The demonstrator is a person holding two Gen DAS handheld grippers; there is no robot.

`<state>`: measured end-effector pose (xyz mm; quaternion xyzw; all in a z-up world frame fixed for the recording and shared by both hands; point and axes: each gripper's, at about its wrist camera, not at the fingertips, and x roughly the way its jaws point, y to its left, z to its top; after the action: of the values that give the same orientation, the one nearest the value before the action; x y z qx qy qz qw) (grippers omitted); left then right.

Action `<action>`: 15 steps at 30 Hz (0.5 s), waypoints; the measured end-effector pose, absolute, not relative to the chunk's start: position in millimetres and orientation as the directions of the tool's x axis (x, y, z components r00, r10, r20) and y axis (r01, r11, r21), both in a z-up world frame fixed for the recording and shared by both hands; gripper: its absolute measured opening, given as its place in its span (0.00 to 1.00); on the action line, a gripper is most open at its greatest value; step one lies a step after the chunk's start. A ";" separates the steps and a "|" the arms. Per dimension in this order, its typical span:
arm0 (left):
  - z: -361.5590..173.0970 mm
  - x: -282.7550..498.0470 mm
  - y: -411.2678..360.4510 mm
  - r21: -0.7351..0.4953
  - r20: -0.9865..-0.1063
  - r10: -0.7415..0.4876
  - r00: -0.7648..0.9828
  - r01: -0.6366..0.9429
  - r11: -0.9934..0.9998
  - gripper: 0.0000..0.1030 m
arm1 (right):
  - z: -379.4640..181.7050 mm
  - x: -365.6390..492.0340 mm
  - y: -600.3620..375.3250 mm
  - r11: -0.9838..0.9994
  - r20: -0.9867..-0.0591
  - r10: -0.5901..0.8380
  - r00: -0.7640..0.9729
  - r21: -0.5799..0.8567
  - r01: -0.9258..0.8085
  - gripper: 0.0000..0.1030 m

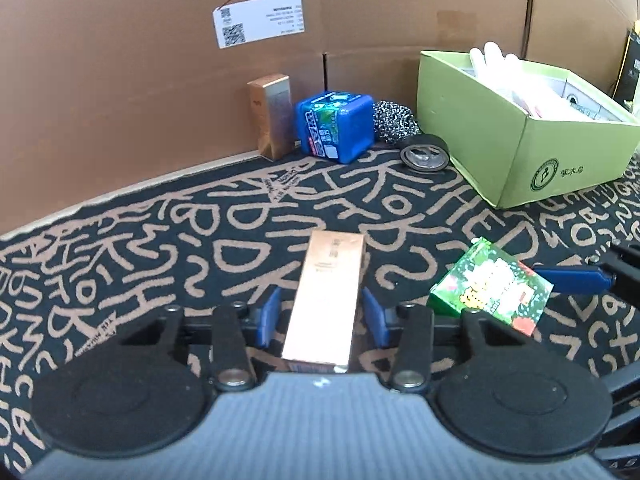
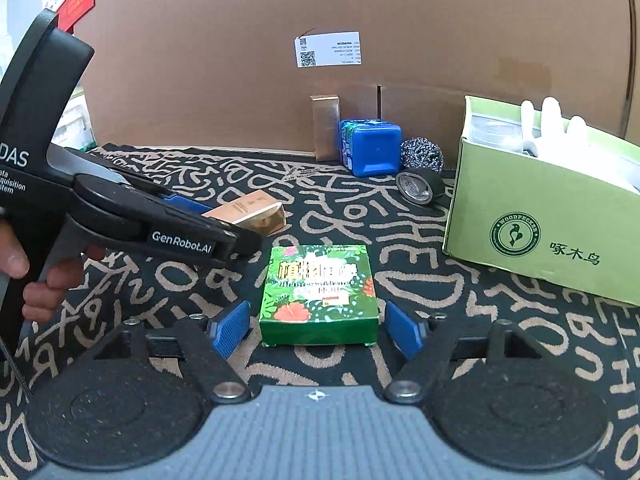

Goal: Organize objects
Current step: 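Carry the tan box and green floral box over the shoebox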

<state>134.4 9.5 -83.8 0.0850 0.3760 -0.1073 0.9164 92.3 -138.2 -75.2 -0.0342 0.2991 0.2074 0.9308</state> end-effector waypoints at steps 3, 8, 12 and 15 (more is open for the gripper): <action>-85.2 134.3 5.7 0.098 -0.702 -0.115 0.703 0.255 0.962 0.47 | -74.4 96.0 -136.2 0.914 -0.567 0.355 0.743 0.044 -0.403 0.76; -84.9 134.5 4.9 0.089 -0.704 -0.121 0.700 0.256 0.962 0.43 | -74.9 98.1 -131.4 0.907 -0.565 0.365 0.740 0.036 -0.419 0.76; -86.5 134.7 2.2 0.106 -0.695 -0.108 0.711 0.250 0.963 0.45 | -76.7 100.3 -130.7 0.906 -0.576 0.367 0.730 0.044 -0.421 0.72; -85.8 135.3 3.5 0.072 -0.703 -0.135 0.698 0.258 0.963 0.31 | -76.2 98.6 -132.2 0.910 -0.573 0.363 0.735 0.048 -0.411 0.63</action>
<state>135.3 3.5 -85.8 0.0828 0.3733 -0.1071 0.9178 98.6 -132.2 -76.3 -0.0409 0.2988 0.2080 0.9305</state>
